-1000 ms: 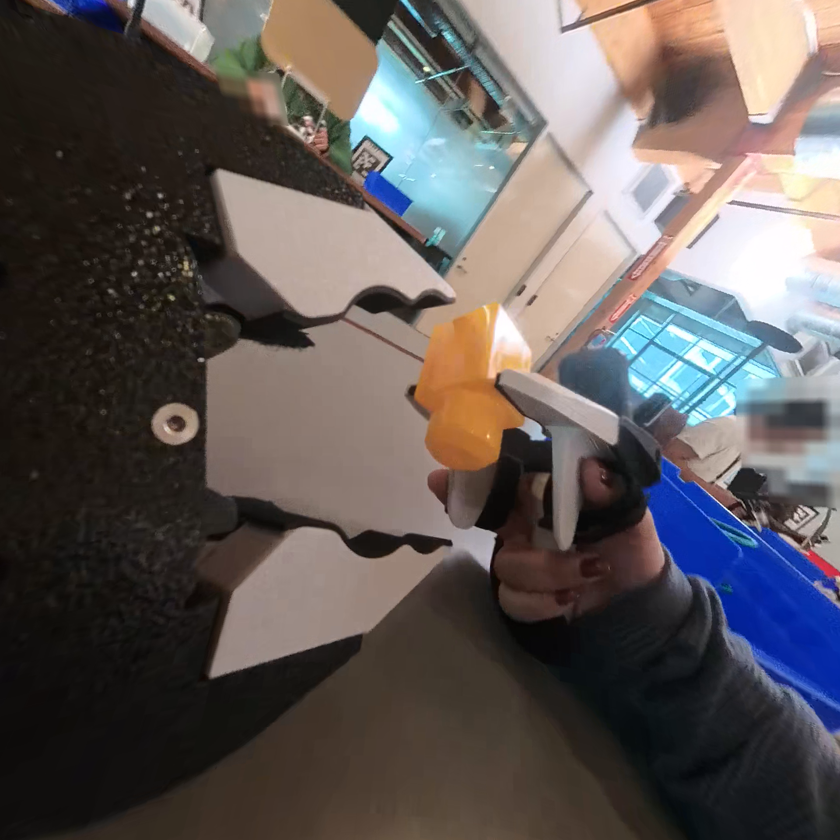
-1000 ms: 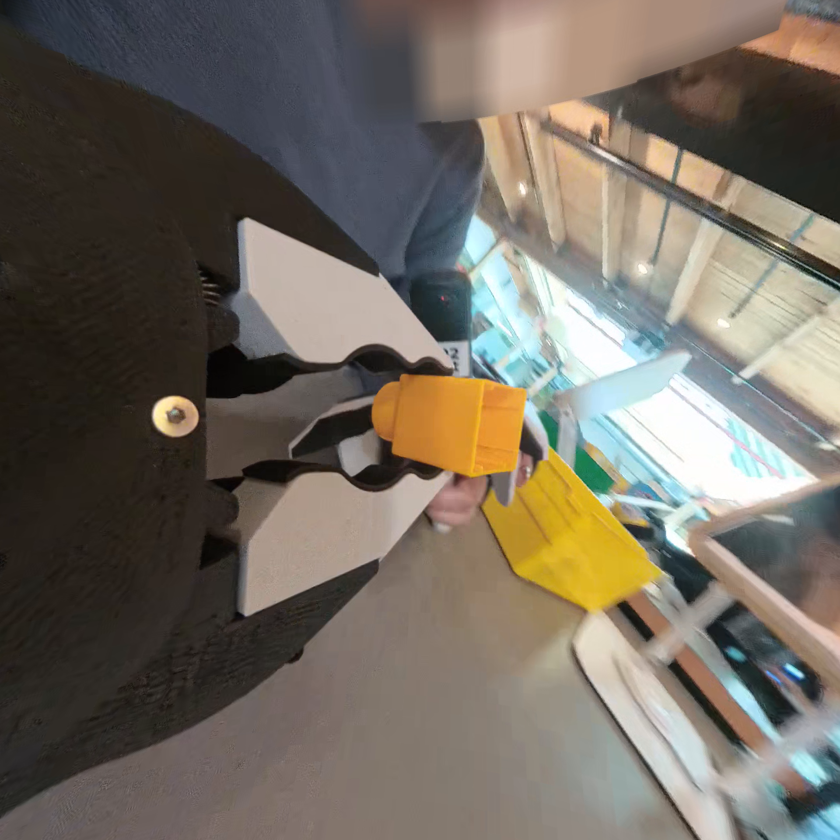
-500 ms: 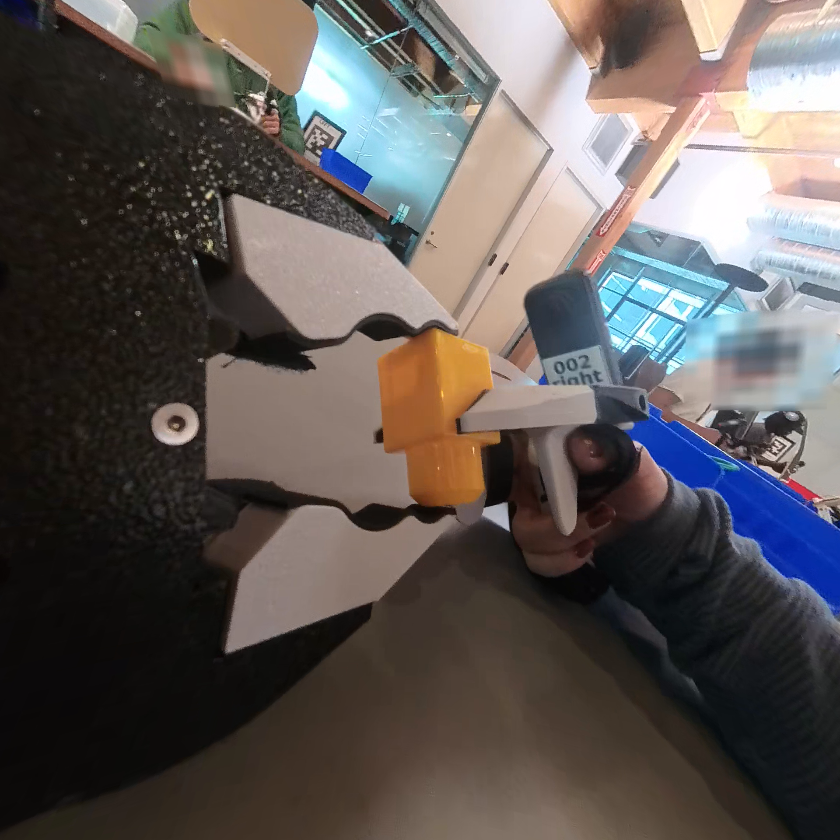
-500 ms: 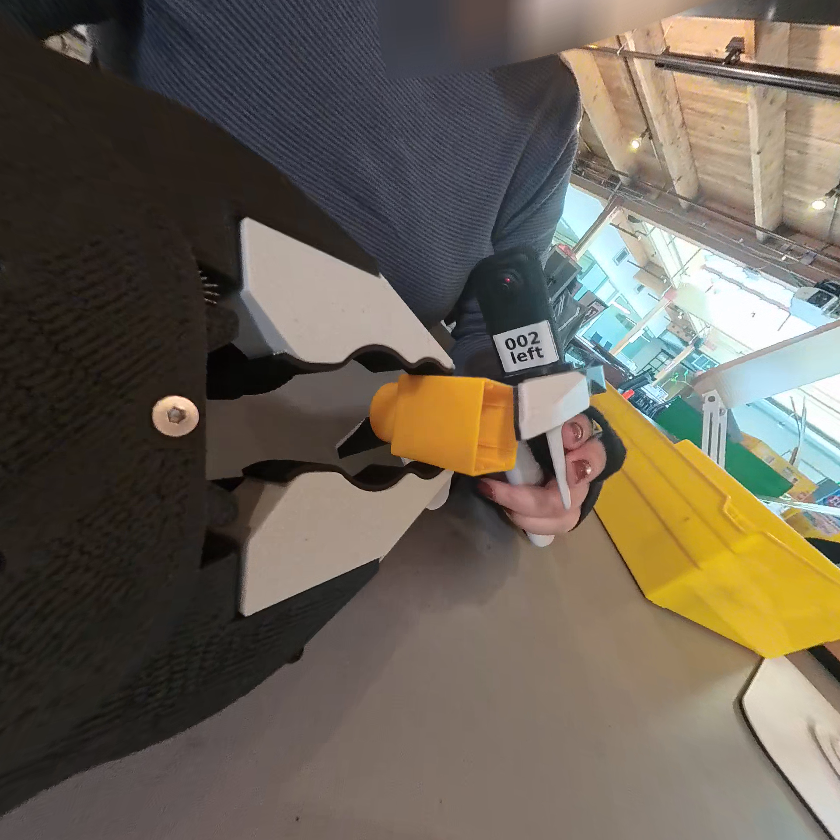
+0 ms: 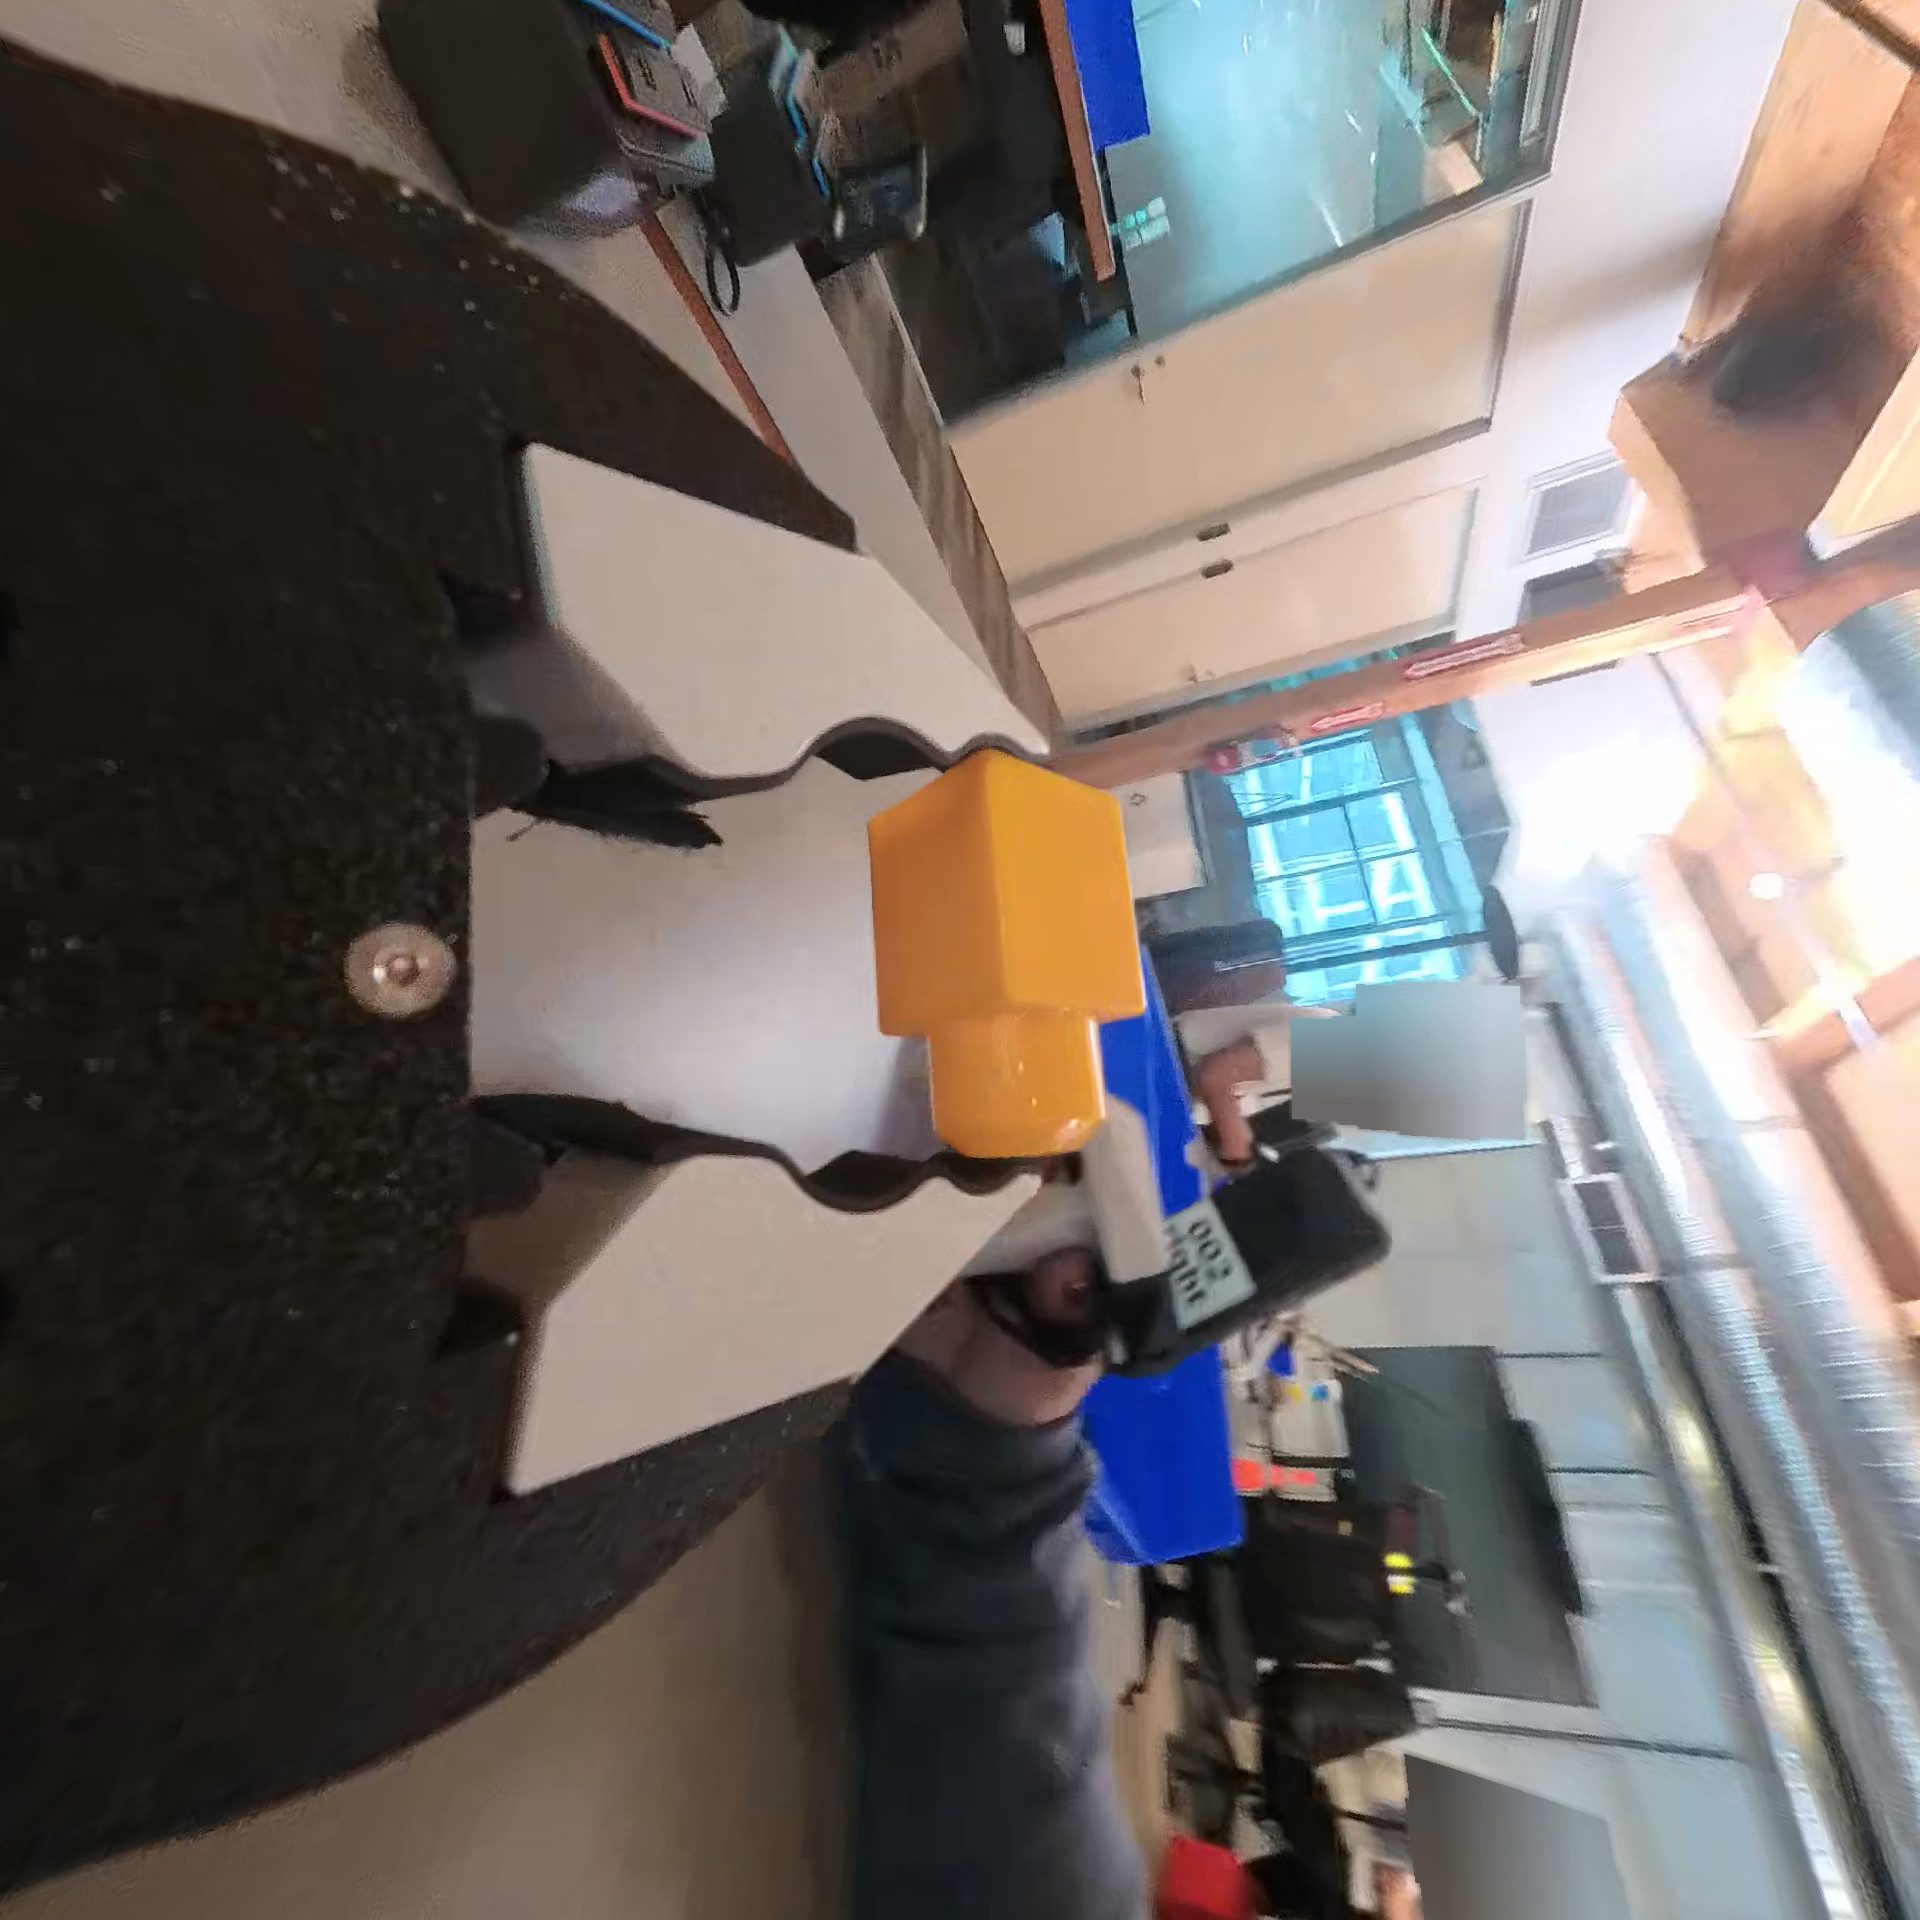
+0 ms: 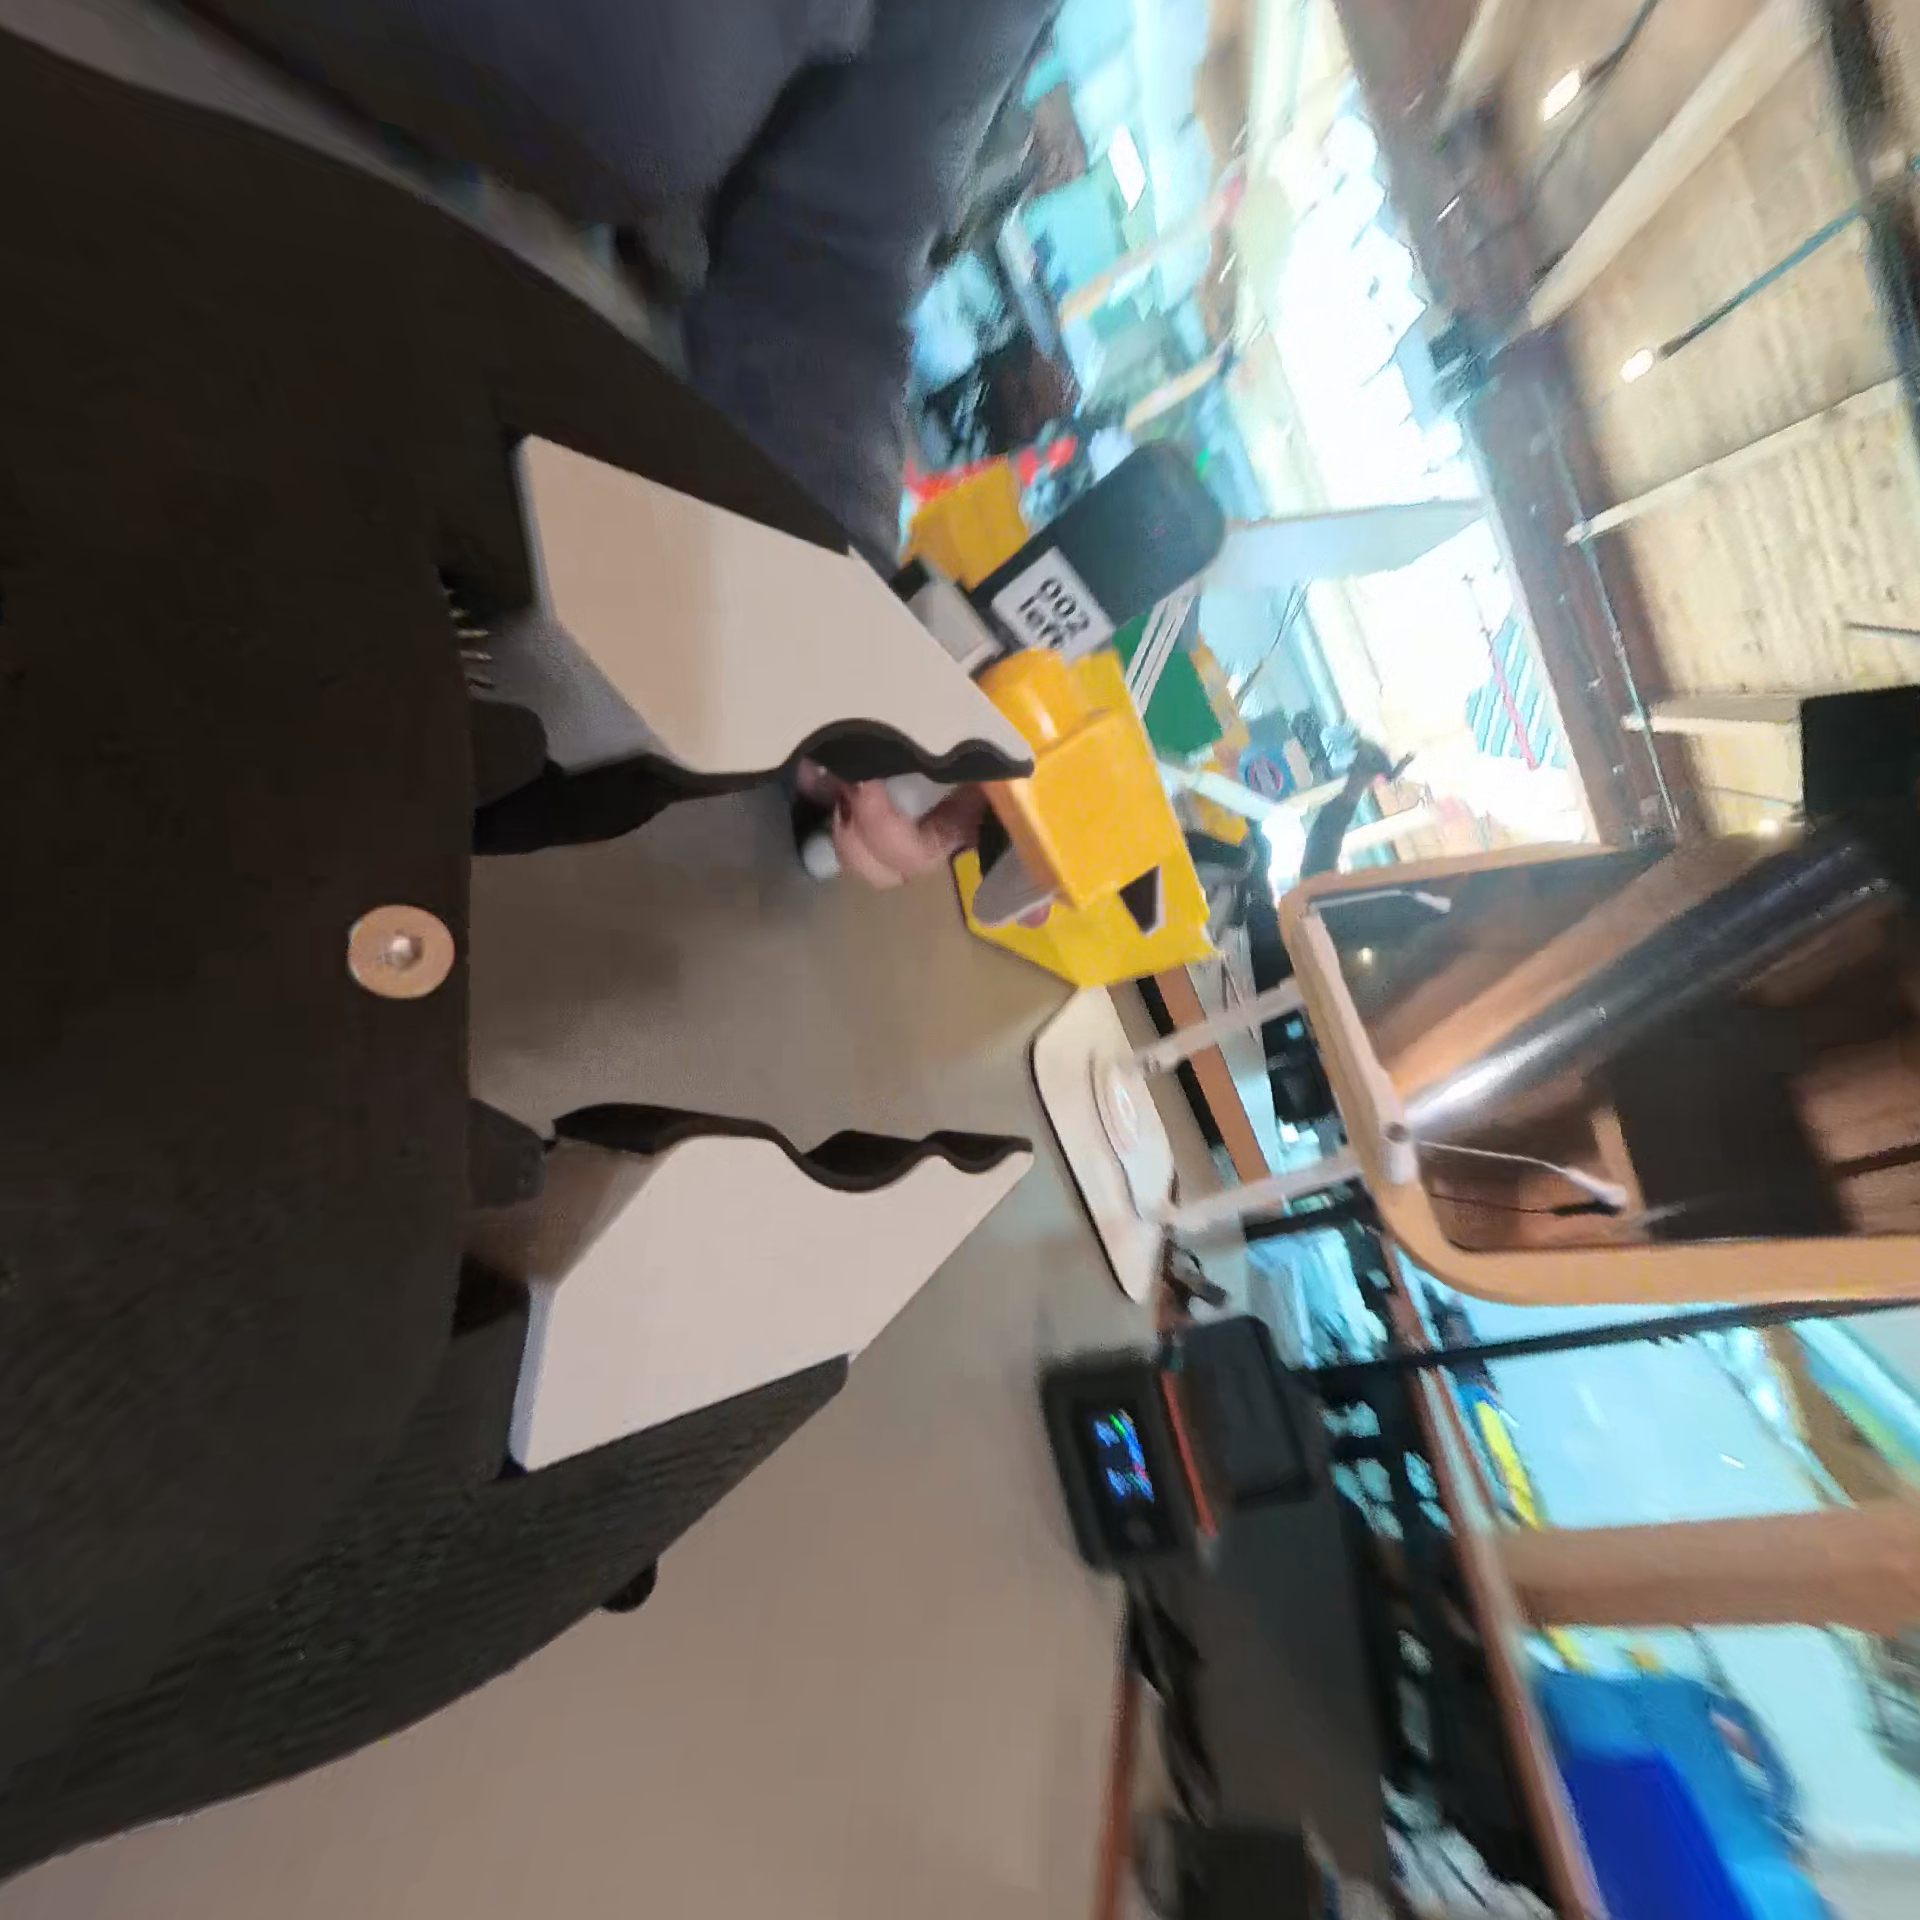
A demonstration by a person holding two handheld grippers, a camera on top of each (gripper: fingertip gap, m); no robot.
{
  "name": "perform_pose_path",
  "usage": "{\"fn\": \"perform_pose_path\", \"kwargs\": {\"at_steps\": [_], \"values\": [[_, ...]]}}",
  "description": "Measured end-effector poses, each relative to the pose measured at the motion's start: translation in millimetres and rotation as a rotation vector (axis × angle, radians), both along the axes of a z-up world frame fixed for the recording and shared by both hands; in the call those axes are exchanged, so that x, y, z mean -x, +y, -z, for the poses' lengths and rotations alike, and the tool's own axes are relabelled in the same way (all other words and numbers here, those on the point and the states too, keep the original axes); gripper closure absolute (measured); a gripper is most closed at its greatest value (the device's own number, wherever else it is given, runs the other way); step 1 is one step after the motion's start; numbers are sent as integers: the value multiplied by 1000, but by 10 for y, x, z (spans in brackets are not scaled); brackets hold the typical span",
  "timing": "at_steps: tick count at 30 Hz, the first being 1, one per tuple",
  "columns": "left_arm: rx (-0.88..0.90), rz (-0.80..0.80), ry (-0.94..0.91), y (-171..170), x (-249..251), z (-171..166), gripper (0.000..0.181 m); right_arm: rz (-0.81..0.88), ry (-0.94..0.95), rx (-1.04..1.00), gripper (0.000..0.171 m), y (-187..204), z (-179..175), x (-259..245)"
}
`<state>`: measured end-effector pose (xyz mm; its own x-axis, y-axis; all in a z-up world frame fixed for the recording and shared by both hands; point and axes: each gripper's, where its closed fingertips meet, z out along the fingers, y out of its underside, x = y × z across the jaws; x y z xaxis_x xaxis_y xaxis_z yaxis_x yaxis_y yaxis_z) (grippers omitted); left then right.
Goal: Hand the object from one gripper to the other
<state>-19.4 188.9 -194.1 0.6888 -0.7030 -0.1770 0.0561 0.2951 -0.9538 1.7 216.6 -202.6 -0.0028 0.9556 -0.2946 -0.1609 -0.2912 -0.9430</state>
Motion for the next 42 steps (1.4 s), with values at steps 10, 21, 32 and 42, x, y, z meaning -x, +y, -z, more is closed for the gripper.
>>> {"fn": "perform_pose_path", "kwargs": {"at_steps": [10,21,32,42], "values": [[188,318,-290,-139,-40,-120,110,353,-177,-1195,87,-431,26,160],[445,648,-261,-354,-368,32,110,411,-239,-1528,88,-593,80,239],[662,770,-106,-516,-551,282,110,326,-263,-1540,111,-672,185,234],[534,620,-218,-326,-365,136,81,355,-254,-1200,121,-441,20,169]]}}
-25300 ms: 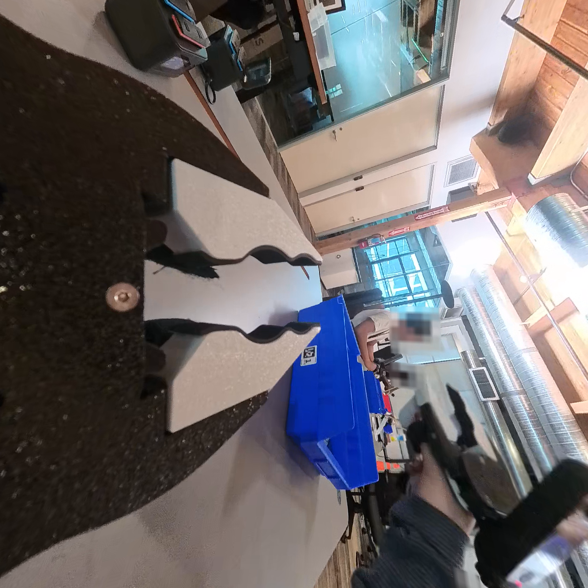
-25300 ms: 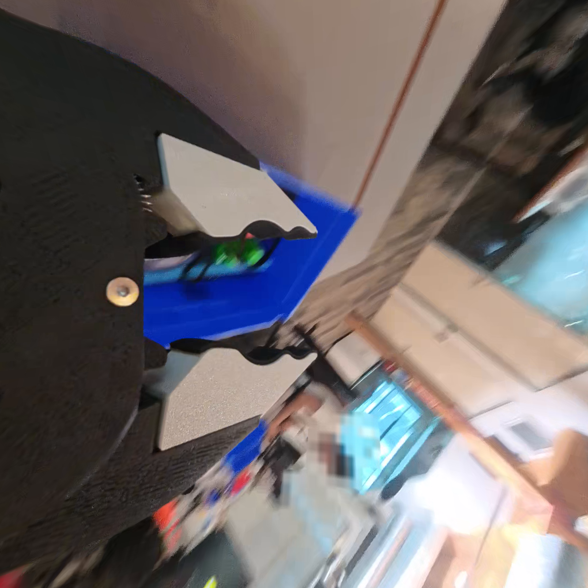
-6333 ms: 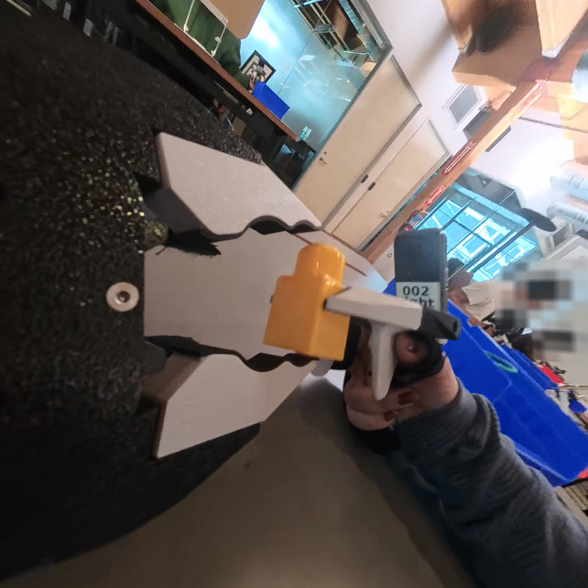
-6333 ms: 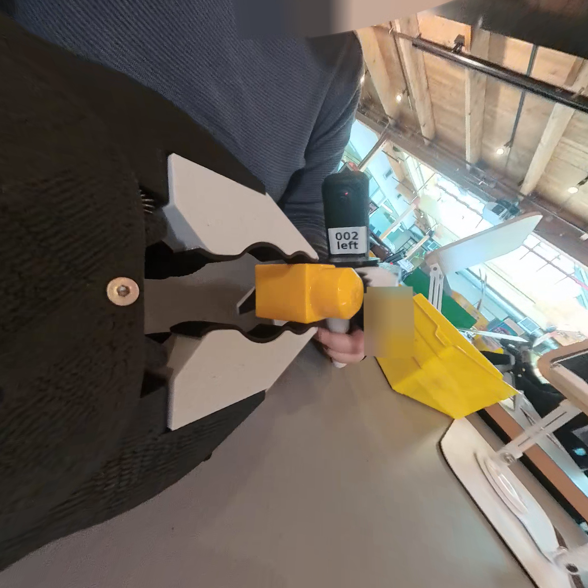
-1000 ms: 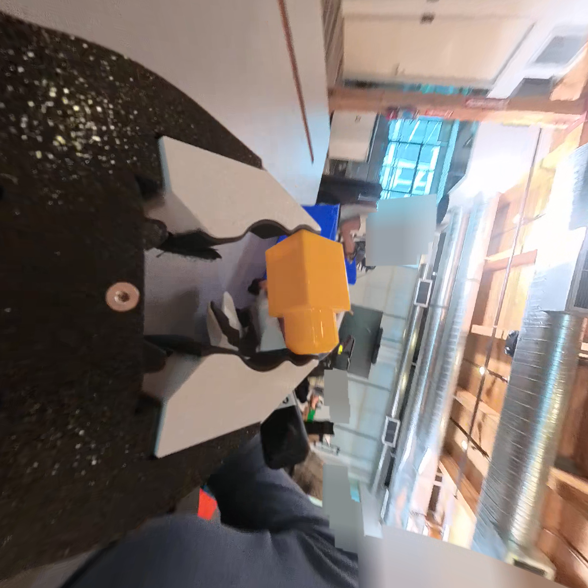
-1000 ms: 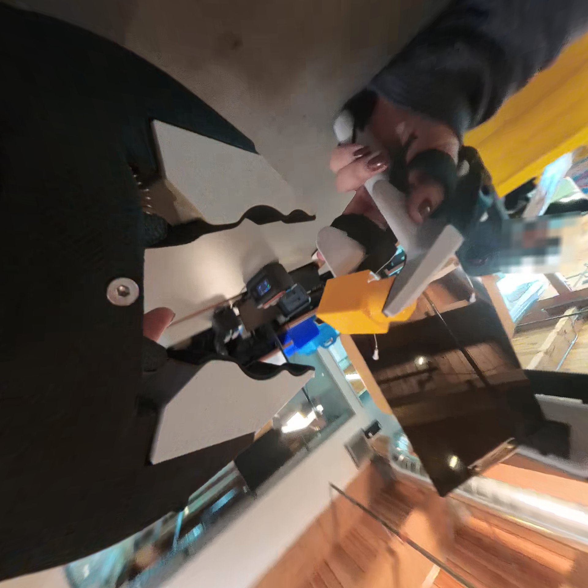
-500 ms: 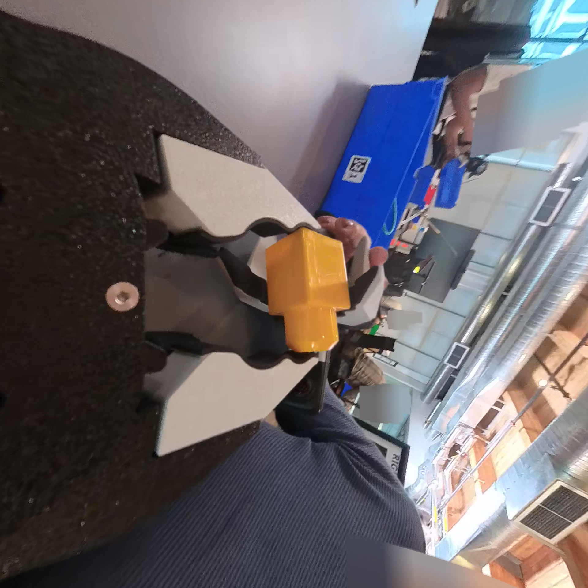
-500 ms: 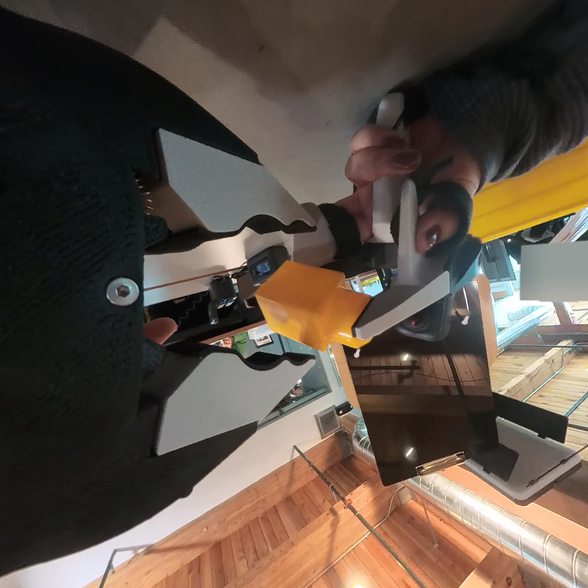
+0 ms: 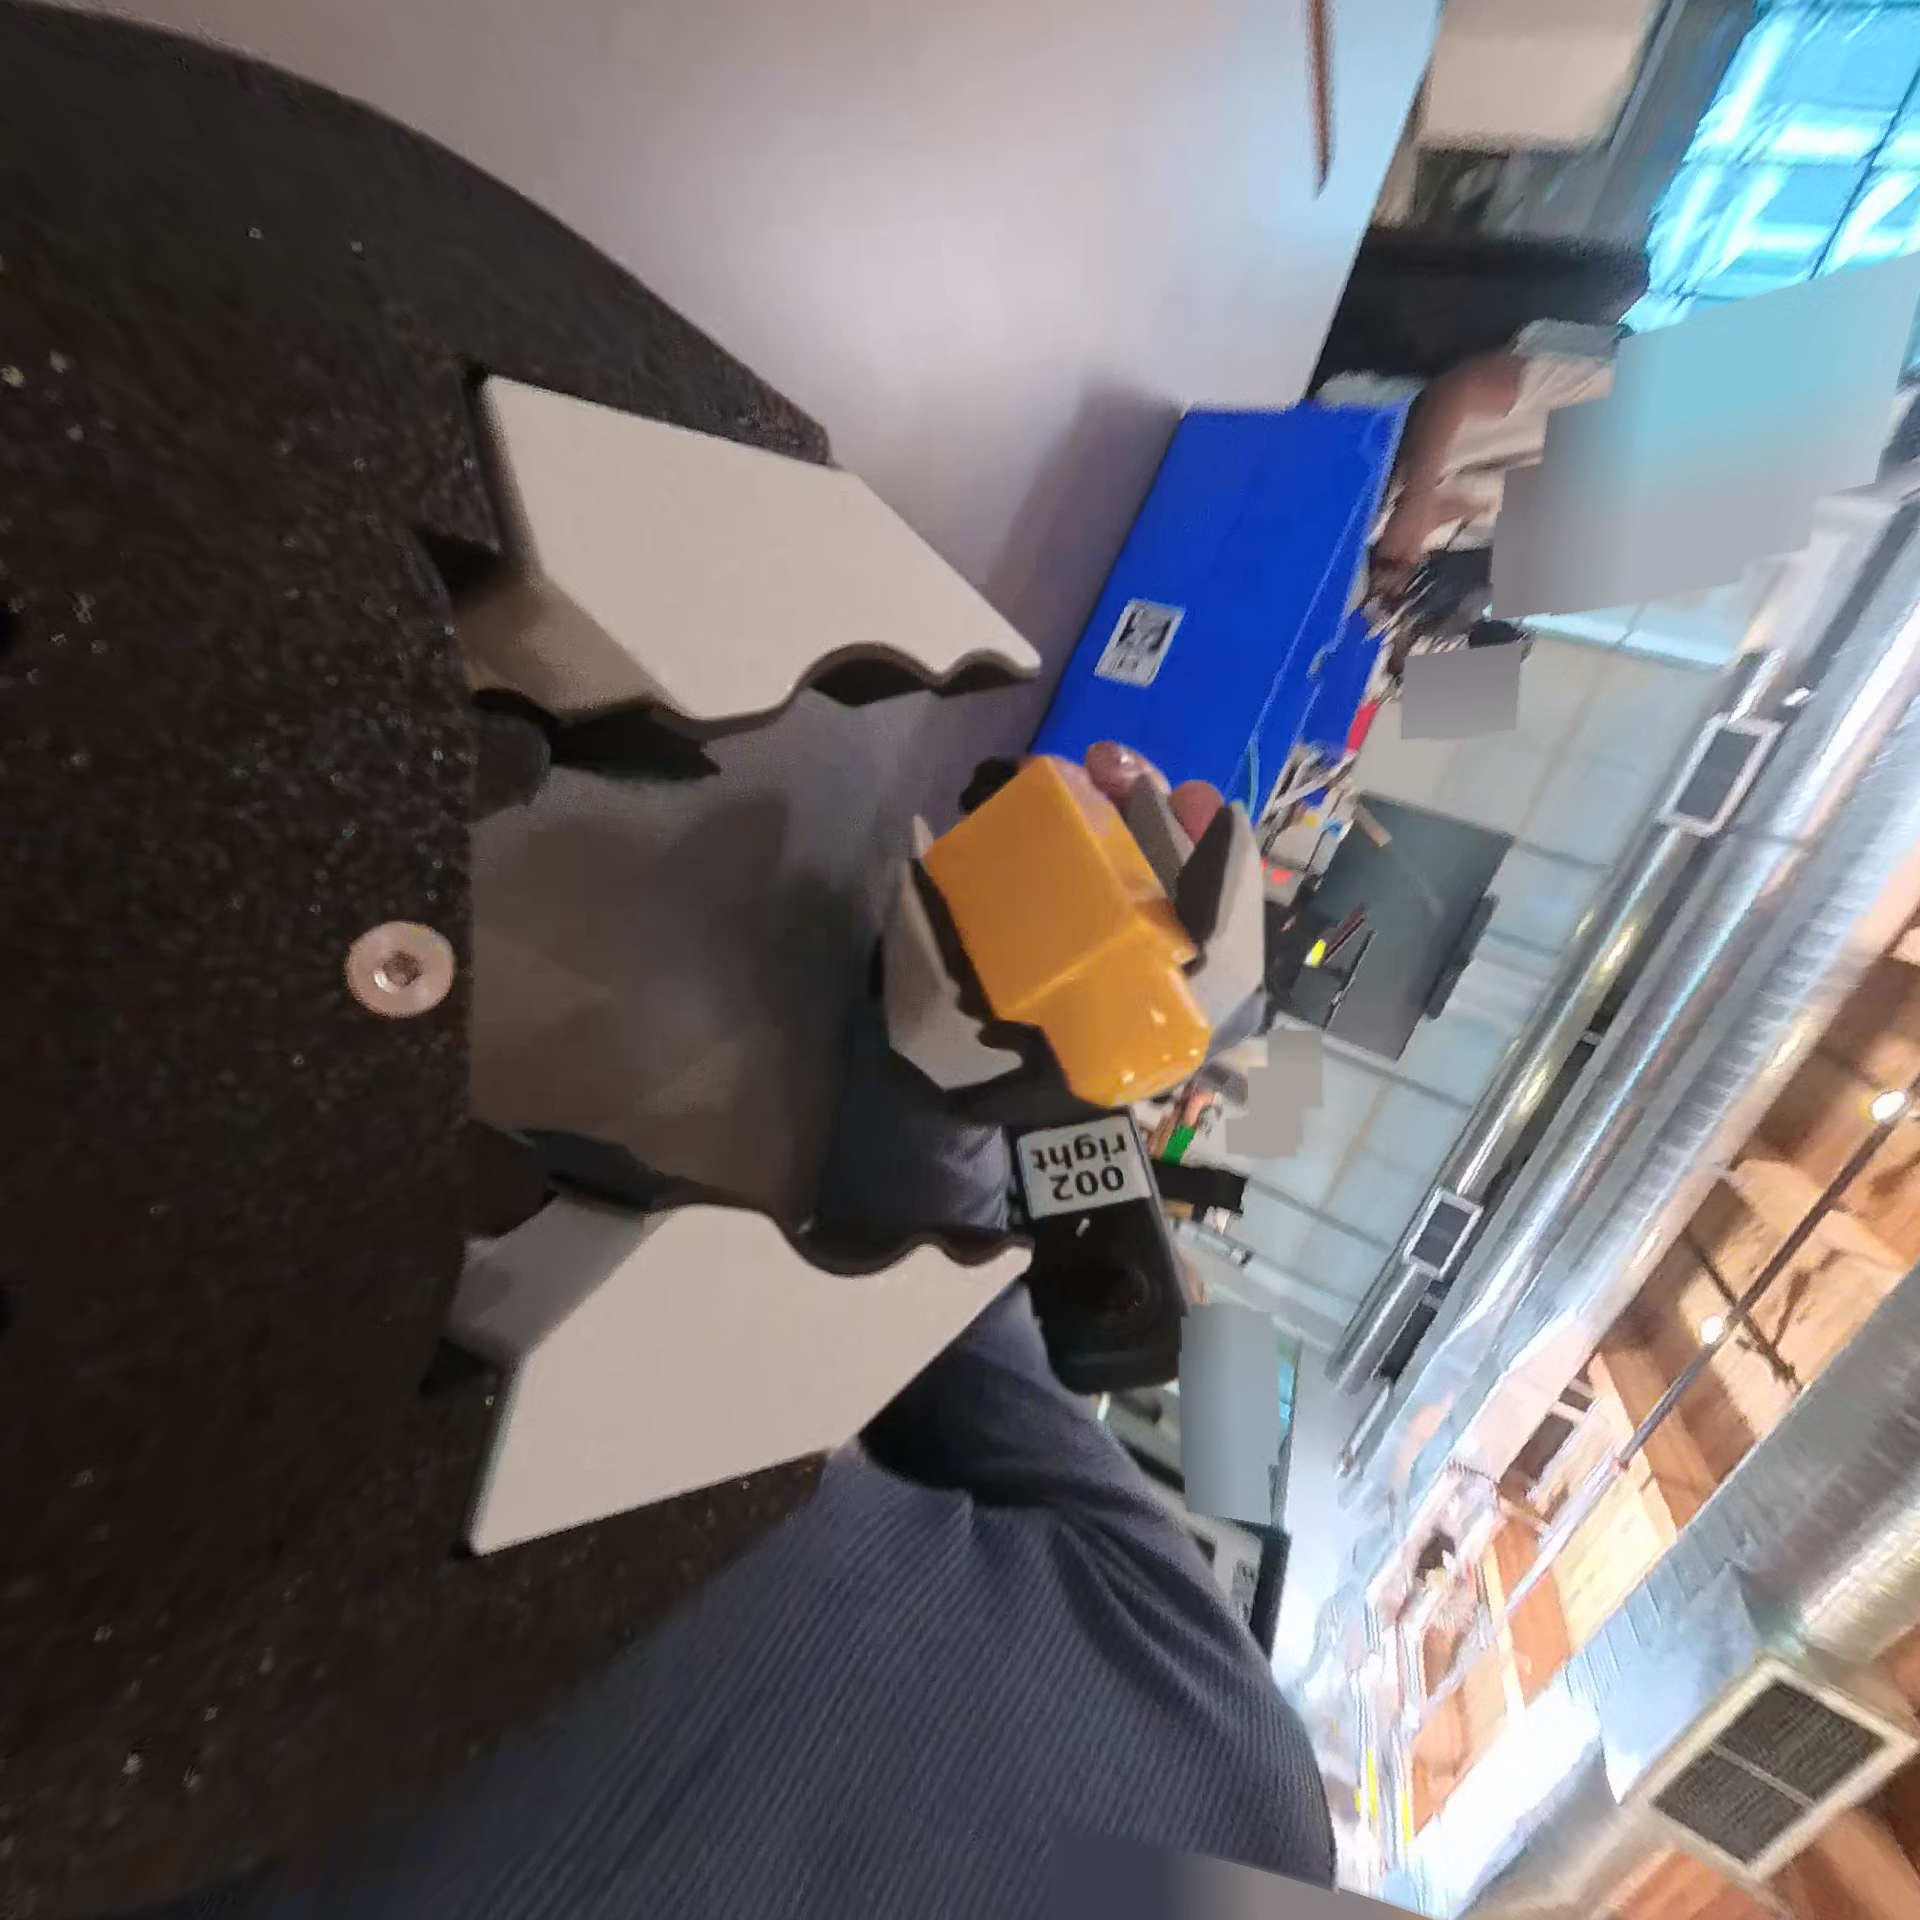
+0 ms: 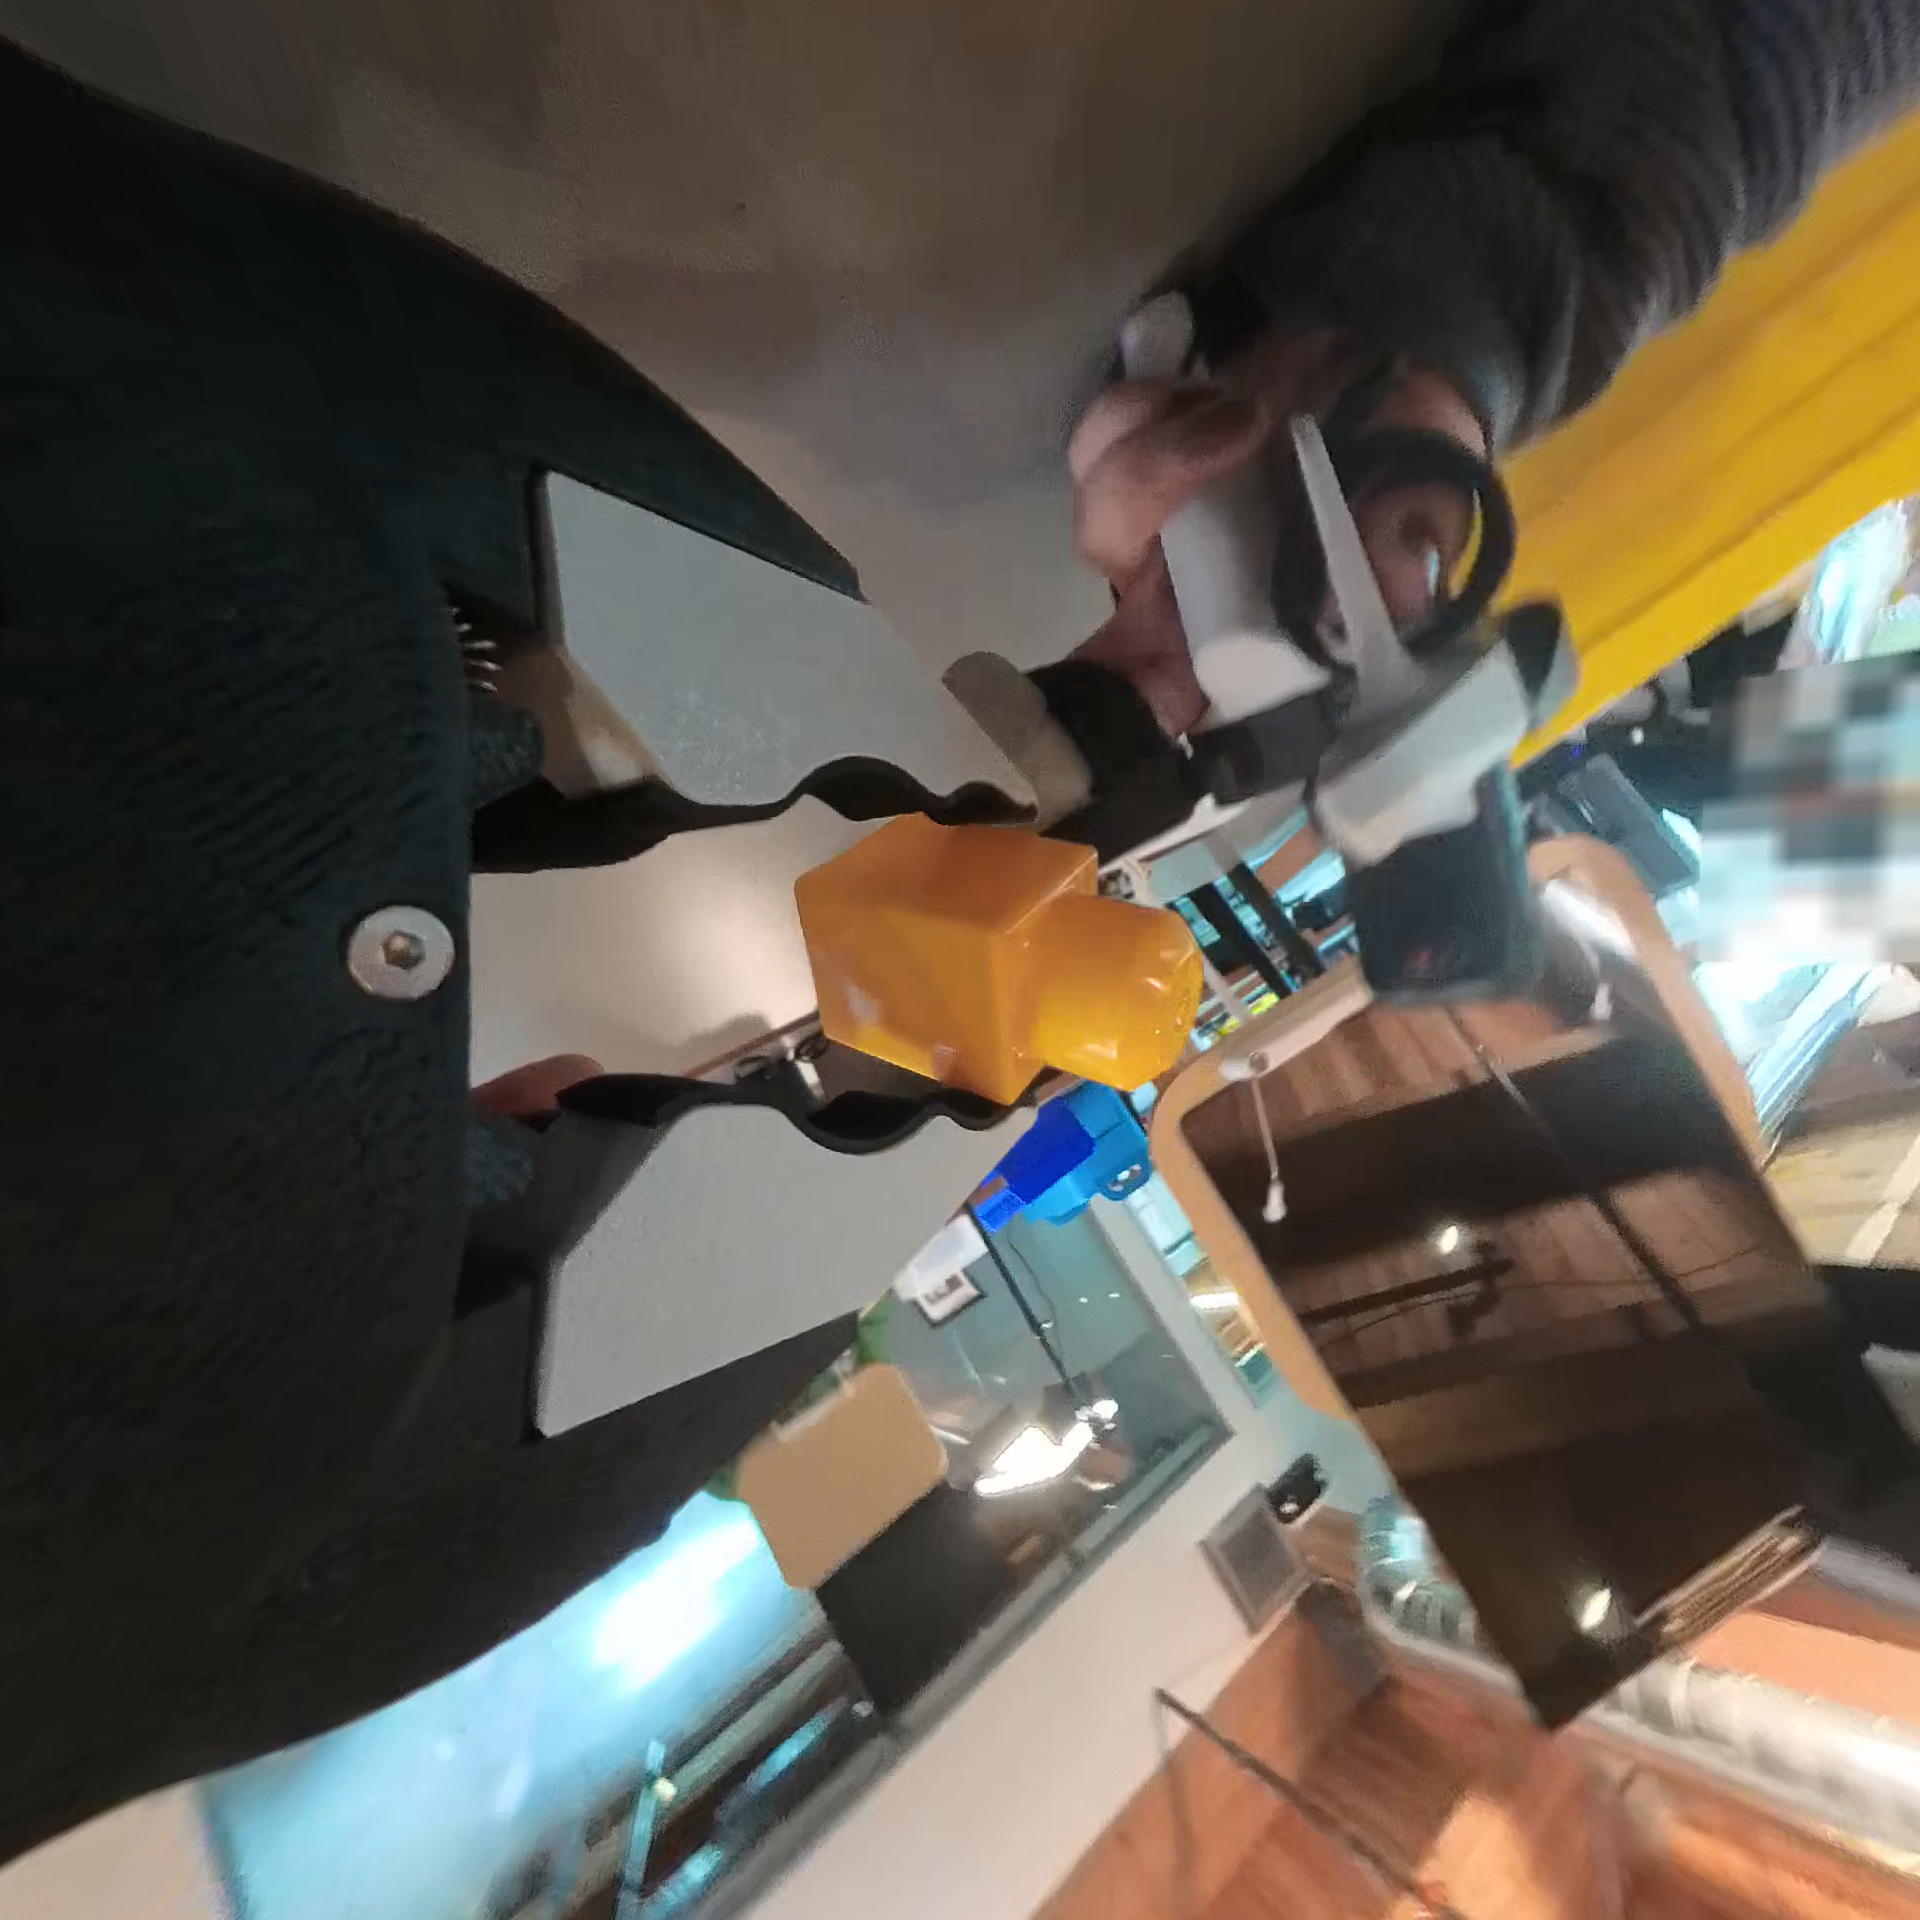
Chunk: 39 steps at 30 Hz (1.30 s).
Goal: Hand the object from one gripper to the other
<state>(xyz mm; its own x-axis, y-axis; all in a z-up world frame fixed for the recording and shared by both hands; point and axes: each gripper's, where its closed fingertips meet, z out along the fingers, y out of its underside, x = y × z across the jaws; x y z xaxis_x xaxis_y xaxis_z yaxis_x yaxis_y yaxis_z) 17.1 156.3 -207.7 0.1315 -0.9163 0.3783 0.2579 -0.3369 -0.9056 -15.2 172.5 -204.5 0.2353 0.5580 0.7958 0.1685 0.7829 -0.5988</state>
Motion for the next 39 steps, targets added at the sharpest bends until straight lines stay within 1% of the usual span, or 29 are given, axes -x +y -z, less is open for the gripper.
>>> {"fn": "perform_pose_path", "kwargs": {"at_steps": [2,4,6,8,9,10,12,13,15,19,20,22,24,27,29,31,33,35,37,38,39], "values": [[-111,-113,31,65,58,-31,81,-5,51,136,121,101,-55,-42],[-276,-285,121,159,129,-37,82,-40,78,305,121,174,-54,-62],[-508,-462,292,229,183,15,81,-98,79,504,121,210,-4,-52],[-740,-581,497,254,164,108,77,-171,54,703,121,200,80,-26],[-820,-611,600,266,130,179,75,-200,45,776,121,195,114,-19],[-891,-621,695,272,81,259,69,-229,34,833,121,179,145,-13],[-1048,-693,861,322,44,337,66,-276,-5,926,122,132,207,0],[-1136,-717,921,322,23,348,64,-297,-31,961,121,97,237,7],[-1256,-729,968,274,-36,353,69,-330,-83,1008,121,25,292,21],[-1309,-721,979,228,-76,356,78,-383,-182,1061,122,-132,387,47],[-1318,-719,966,209,-77,342,86,-398,-211,1071,122,-178,416,52],[-1330,-715,949,176,-67,319,109,-410,-250,1088,122,-234,463,66],[-1306,-717,930,174,-47,294,116,-409,-267,1101,122,-244,487,72],[-1219,-757,943,269,9,282,117,-374,-202,1108,121,-142,443,85],[-1150,-847,1010,411,157,270,117,-333,-124,1088,116,-18,378,76],[-1077,-906,1077,533,294,300,117,-247,-55,1048,116,145,345,59],[-1033,-949,1130,606,369,321,117,-134,-31,1022,116,263,375,75],[-1030,-955,1167,629,362,350,117,-54,-27,1014,113,281,407,126],[-1063,-958,1202,624,328,361,117,0,-26,987,113,258,419,171],[-1081,-959,1212,614,306,358,117,16,-22,960,115,244,410,184],[-1093,-961,1214,603,287,351,117,35,-15,922,123,240,398,186]]}}
